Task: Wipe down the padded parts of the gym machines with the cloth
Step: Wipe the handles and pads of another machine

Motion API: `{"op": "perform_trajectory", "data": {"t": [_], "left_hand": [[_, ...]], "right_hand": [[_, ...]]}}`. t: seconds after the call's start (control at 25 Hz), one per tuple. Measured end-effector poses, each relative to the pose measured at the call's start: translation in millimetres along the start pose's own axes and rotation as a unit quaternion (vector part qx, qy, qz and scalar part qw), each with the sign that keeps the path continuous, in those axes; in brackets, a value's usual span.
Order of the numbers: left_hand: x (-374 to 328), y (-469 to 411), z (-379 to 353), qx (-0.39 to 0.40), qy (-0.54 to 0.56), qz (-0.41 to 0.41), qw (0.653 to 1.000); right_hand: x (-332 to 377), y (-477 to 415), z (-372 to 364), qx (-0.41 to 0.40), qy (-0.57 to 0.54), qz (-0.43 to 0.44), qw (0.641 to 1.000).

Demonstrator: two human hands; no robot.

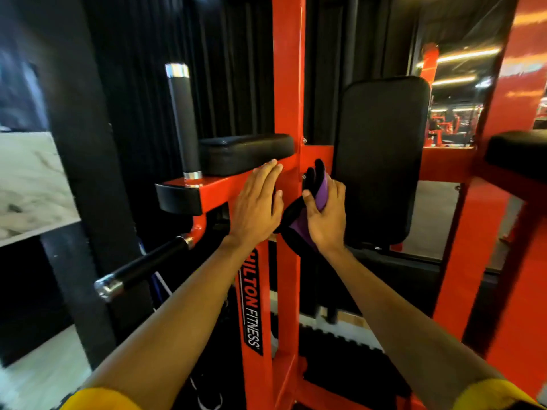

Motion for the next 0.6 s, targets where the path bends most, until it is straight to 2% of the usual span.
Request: {"op": "perform_trajectory", "data": {"t": [0.16, 0.4, 0.6], "left_hand": [[-6, -12, 70, -0.041, -0.015, 0.015, 0.999], [14, -15, 137, -0.107, -0.02, 0.11, 0.988], [31, -20, 151, -0.117, -0.033, 0.128, 0.984]], "right_hand": [[69, -18, -8, 0.048, 0.019, 0.039, 0.998], [141, -60, -29, 0.118, 0.048, 0.106, 0.986], [183, -108, -43, 0.089, 0.074, 0.137, 0.984]]}}
Point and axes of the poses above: each hand's wrist, its own y-axis away from the middle knuckle, its own z-axis out of the back of the hand, x = y × z, the point moved 3 cm from there along -y, towards the middle knuckle, and after that the axes turned 6 degrees about x, right-handed, at the moved point
